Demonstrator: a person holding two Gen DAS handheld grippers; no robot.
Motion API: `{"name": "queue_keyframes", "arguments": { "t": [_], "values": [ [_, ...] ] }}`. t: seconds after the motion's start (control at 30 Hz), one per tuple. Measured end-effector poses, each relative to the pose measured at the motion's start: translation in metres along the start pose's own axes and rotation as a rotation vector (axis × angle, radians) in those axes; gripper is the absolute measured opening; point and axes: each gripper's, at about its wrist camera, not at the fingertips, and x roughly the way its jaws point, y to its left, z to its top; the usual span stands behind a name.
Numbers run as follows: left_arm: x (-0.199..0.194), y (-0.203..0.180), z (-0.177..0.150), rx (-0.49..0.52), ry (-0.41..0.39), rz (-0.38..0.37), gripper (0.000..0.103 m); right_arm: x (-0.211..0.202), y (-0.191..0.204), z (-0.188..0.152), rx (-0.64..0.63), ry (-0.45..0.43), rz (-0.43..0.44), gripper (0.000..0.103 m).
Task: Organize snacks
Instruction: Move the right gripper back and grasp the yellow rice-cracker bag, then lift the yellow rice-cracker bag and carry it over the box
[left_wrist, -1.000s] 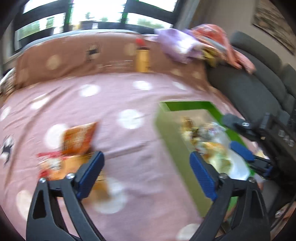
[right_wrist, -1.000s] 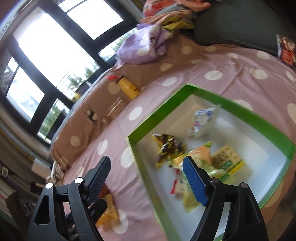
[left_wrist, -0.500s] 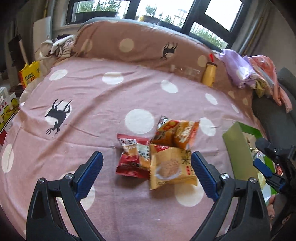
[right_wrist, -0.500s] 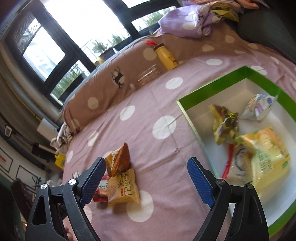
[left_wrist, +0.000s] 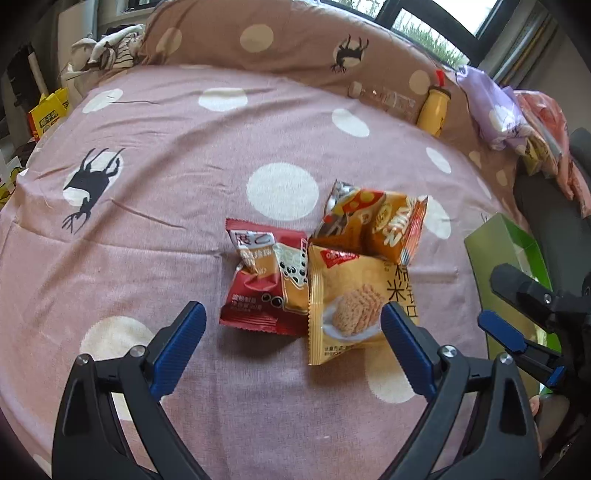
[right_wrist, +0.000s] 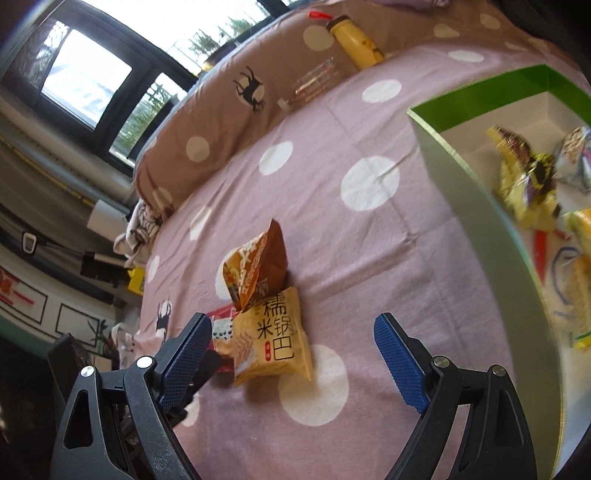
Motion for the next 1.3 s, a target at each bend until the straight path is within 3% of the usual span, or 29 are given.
{"name": "queue_keyframes", "arguments": {
  "t": [0.27,0.5,0.6,0.7,0.77,0.8,1.03,1.3],
  "values": [
    [0.016,-0.016,-0.005,0.056,0.038,-0.017,0.096,0.04,0.01,0.0,-0.001,0.123,0.062,0.089],
    [0.023,-0.014,-0.005,0.043,0.048,-0.025,0.094,0.063,0.016,-0.005,-0.017,0.208,0.078,0.073],
    [0.024,-0.016,-0.006,0.049,0.044,-0.021,0.093,0.066,0.014,-0.006,-0.01,0.216,0.065,0.07],
    [0.022,-0.02,-0.007,0.063,0.029,-0.043,0.084,0.067,0.011,-0.006,0.012,0.226,0.087,0.069],
    [0.021,-0.024,-0.007,0.073,0.03,-0.089,0.063,0.067,0.01,-0.006,0.016,0.232,0.097,0.069],
    [0.022,-0.026,-0.007,0.07,0.045,-0.126,0.061,0.067,0.01,-0.006,0.016,0.233,0.1,0.069],
    [0.015,-0.037,-0.011,0.08,0.025,-0.132,0.053,0.064,0.009,-0.006,0.031,0.228,0.113,0.069],
    [-0.01,-0.059,-0.014,0.16,-0.082,-0.125,0.051,0.036,0.017,-0.007,-0.018,0.138,0.134,0.069]
  ]
}}
